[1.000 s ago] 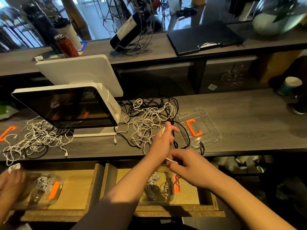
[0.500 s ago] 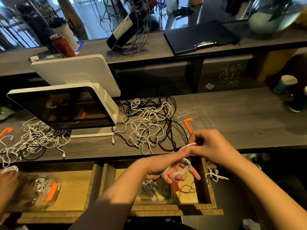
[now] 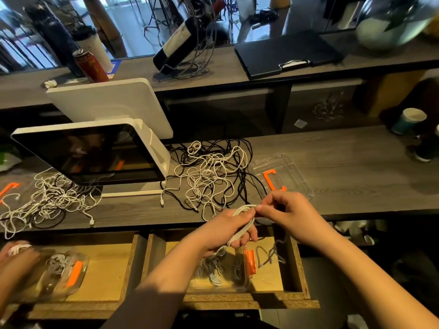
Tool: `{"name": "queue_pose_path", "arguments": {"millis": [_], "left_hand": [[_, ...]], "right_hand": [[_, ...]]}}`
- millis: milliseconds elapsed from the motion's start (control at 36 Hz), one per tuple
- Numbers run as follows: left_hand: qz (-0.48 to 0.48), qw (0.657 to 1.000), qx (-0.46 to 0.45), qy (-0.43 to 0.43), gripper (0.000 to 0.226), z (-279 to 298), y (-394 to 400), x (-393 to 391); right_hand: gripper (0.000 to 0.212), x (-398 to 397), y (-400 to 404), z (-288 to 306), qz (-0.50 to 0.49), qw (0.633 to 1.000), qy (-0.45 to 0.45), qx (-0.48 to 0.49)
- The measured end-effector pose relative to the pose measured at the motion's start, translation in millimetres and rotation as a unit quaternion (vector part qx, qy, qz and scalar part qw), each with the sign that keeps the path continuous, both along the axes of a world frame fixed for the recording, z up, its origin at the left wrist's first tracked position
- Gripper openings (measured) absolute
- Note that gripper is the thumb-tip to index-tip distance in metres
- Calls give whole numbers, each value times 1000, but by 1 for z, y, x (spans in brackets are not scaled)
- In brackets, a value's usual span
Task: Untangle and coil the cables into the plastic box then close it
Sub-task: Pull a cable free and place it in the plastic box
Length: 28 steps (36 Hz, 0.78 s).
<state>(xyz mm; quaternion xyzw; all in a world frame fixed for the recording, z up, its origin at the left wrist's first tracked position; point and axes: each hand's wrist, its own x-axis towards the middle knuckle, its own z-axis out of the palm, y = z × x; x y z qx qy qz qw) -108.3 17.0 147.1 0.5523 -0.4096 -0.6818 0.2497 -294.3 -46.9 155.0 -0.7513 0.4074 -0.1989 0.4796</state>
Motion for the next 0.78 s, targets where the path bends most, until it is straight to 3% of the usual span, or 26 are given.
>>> {"name": "queue_pose_path", "arguments": {"millis": [83, 167, 333, 444, 583, 778], "left_hand": [[61, 998, -9, 26, 32, -1, 0, -5], [84, 996, -20, 24, 30, 1, -1, -7], [157, 976, 14, 150, 40, 2, 0, -5], [198, 956, 19, 215, 44, 8, 1, -5], [309, 899, 12, 311, 49, 7, -5, 7], [366, 864, 1, 347, 49, 4, -8, 8]], "right_hand": [[35, 6, 3, -6, -34, 999, -23, 6], [52, 11, 8, -10, -57, 996, -63, 39], [29, 19, 15, -12, -69, 985, -123, 95], [32, 23, 19, -17, -95, 985, -102, 105], [37, 23, 25, -30, -94, 987, -69, 112], [39, 35, 42, -34, -85, 991, -42, 100]]}}
